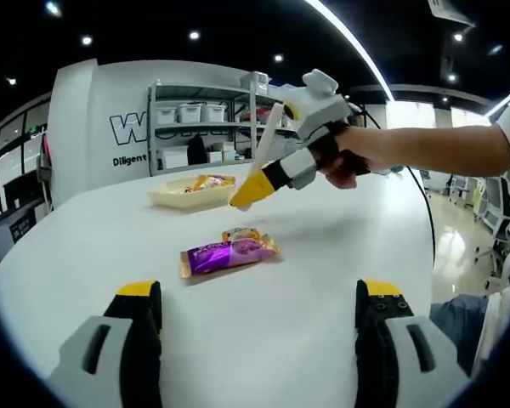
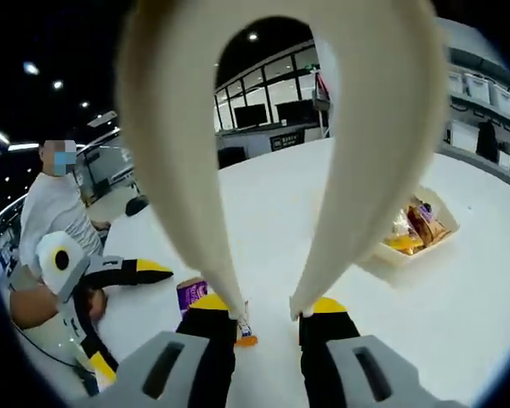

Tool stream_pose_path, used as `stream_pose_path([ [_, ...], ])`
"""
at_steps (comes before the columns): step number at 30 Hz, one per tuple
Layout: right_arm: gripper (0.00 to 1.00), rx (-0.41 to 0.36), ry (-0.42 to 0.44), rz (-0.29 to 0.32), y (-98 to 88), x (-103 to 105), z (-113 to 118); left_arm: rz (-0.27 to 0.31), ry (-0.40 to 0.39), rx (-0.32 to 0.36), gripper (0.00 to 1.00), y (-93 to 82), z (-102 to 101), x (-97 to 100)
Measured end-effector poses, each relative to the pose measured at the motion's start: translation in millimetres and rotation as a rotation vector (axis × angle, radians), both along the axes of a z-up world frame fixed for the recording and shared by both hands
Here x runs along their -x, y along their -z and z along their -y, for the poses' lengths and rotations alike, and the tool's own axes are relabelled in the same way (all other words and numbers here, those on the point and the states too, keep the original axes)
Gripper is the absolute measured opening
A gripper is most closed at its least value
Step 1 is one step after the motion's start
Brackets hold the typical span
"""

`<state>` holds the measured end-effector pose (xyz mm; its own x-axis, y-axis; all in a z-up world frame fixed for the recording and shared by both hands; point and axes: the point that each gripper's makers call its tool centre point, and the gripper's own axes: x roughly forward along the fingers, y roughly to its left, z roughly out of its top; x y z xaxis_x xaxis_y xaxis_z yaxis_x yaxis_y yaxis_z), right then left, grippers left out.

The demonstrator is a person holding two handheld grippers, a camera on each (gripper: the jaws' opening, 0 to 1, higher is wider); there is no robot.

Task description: Place the target food into the container with the food tongs after gripping and lifting it, then release it inside without dropping or visibly crushing the food.

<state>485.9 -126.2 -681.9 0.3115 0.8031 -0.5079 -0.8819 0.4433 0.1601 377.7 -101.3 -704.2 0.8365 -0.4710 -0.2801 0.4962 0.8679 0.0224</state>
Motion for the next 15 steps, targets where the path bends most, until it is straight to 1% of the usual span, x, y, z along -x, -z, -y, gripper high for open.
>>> stream_pose_path([
  [2, 0.23, -0.004, 0.004, -0.019, 1.8, -1.0, -0.4, 0.000, -0.001, 0.000, 0.93, -0.1, 0.0, -0.1],
  [4, 0.23, -0.001, 0.001, -0.023, 2.8, 1.4, -0.7, 0.000, -0.002, 0.000, 0.93, -0.2, 0.1, -0.1],
  [8, 0.23, 0.003, -0.014, -0.031, 5.0, 4.3, -1.8, 0.000, -0.001, 0.000, 0.93, -0.5, 0.2, -0.1],
  [10, 0.23, 0.006, -0.023, -0.025, 5.4, 5.1, -2.5, 0.001, -0.001, 0.000, 0.93, -0.6, 0.2, -0.2],
  [13, 0.23, -0.007, -0.042, -0.025, 4.0, 10.8, -5.0, 0.001, -0.001, 0.000, 0.93, -0.7, 0.2, -0.3],
  [15, 0.23, 0.001, -0.046, -0.030, 5.8, 12.3, -5.2, 0.000, -0.001, 0.000, 0.93, -0.6, 0.2, -0.4],
])
